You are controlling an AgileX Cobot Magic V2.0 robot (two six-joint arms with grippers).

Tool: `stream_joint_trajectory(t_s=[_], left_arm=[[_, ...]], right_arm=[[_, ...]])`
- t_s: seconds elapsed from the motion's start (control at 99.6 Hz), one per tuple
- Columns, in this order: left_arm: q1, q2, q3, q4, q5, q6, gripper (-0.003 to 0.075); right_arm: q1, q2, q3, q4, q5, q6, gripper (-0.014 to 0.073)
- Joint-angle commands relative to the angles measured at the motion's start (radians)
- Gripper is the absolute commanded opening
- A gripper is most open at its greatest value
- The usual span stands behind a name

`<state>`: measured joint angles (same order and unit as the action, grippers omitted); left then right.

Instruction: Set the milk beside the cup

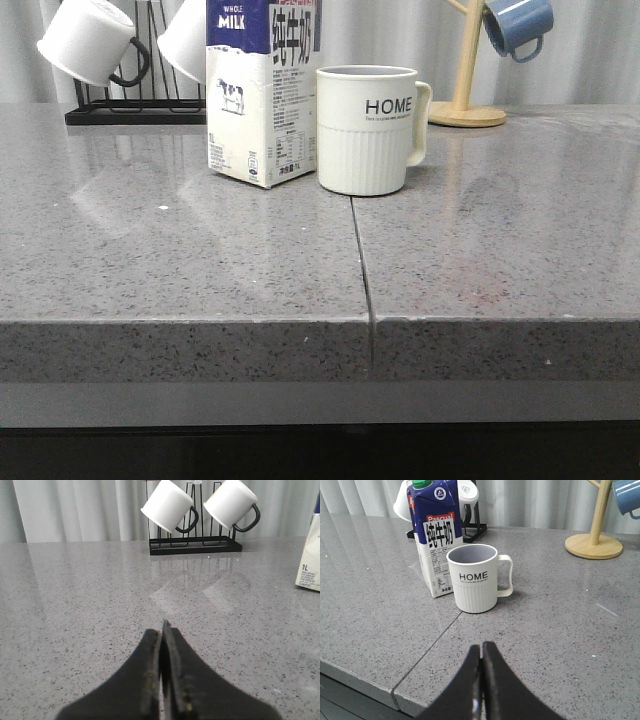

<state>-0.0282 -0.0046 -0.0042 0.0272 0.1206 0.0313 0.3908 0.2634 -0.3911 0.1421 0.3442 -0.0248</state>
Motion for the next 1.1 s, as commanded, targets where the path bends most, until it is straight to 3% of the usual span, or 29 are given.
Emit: stream_joint_trajectory(t_s=[0.0,0.682,0.933,1.094], left_arm=[[0.002,-0.027,0.044,-0.001,-0.072,-0.008,-0.002],[0.002,-0.027,0.044,-0.001,-0.072,-0.008,-0.002],[0.002,-0.027,0.044,-0.001,-0.072,-0.008,-0.002],[0.002,-0.027,0.044,-0.001,-0.072,-0.008,-0.002]], right_arm=[[0.001,0.006,-0.028,-0.002,-0.073,-0.004,-0.0036],[-0.009,0.006,-0.028,-0.002,-0.088,-0.005,-0.0036],[-0.178,0.006,-0.014,-0.017,-0.1,-0.005,-0.0036],[-0.284,-0.004,0.044,-0.096,-0.15,-0.004,-0.0036]])
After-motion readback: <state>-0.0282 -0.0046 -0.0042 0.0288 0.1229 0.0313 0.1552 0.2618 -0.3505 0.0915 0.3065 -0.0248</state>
